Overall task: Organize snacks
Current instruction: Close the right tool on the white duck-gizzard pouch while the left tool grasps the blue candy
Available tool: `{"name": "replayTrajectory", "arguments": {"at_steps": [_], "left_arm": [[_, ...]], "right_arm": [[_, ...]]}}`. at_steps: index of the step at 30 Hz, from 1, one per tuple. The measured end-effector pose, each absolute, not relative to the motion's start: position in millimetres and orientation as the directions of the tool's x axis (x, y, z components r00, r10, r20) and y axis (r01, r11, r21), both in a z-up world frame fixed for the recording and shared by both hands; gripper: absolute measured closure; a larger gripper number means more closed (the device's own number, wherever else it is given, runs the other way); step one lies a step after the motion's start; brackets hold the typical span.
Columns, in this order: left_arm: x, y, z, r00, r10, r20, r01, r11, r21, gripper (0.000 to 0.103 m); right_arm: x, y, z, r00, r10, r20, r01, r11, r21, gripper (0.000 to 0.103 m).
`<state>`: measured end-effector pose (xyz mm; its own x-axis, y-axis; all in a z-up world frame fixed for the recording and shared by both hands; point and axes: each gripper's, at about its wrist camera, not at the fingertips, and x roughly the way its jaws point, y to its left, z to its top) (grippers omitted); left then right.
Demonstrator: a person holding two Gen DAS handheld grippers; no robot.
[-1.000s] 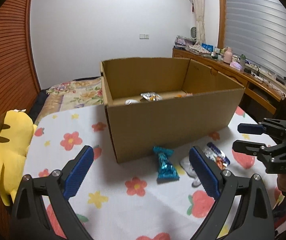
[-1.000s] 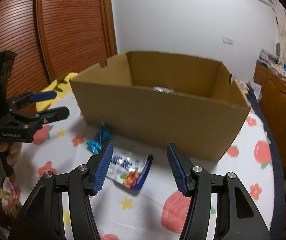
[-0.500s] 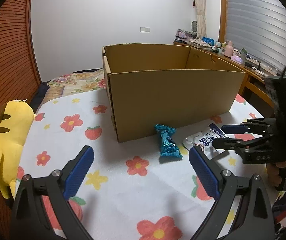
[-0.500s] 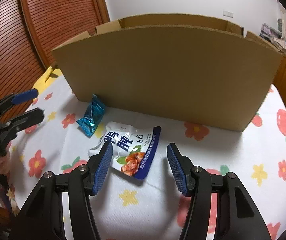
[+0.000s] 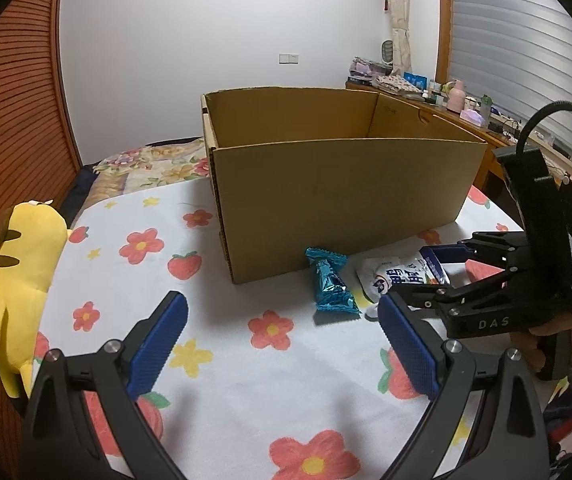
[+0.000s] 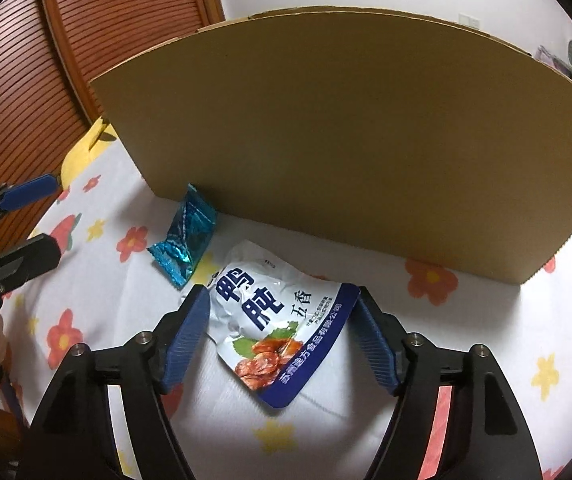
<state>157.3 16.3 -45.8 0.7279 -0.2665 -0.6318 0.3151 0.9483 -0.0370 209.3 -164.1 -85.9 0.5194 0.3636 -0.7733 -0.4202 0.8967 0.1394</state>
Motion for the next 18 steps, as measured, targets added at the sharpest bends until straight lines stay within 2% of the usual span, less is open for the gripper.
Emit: {"name": "replayTrajectory", "arguments": {"at_steps": [3, 5, 6, 7, 9, 10, 16, 18], "left_arm": [[161, 14, -48, 0.724, -0.266, -0.636, 0.315, 0.948, -0.038, 0.006], [165, 11, -49, 0.717, -0.269, -0.643, 0.317, 0.947, -0.042, 0.006], [167, 10, -50, 0.713, -0.272, -0.646, 0.320, 0.946, -0.045, 0.006], [170, 8, -51, 0.709, -0.273, -0.650, 0.322, 0.946, -0.046, 0.006], [173, 5, -52, 0.703, -0.276, -0.655, 0.328, 0.944, -0.046, 0.006], [176, 4, -54, 0.697, -0.277, -0.661, 0.331, 0.943, -0.047, 0.006], [189, -6, -63, 0.649, -0.304, -0.698, 0.347, 0.934, -0.084, 0.008], [191, -10, -66, 0.640, -0.305, -0.705, 0.353, 0.932, -0.082, 0.012]], "right_arm": [[211, -160, -86, 0.521, 0.355, -0.777, -0.423, 0.897, 0.127, 0.028], [209, -158, -86, 0.525, 0.346, -0.778, -0.428, 0.897, 0.110, 0.033], [208, -158, -85, 0.526, 0.348, -0.776, -0.429, 0.896, 0.110, 0.037], [206, -159, -84, 0.523, 0.361, -0.772, -0.435, 0.892, 0.123, 0.046], [205, -161, -84, 0.520, 0.375, -0.767, -0.436, 0.889, 0.138, 0.049], [203, -162, -84, 0.523, 0.380, -0.763, -0.437, 0.888, 0.143, 0.058], [193, -170, -81, 0.529, 0.397, -0.750, -0.444, 0.883, 0.155, 0.064], [187, -175, -79, 0.534, 0.402, -0.743, -0.444, 0.882, 0.159, 0.064]]}}
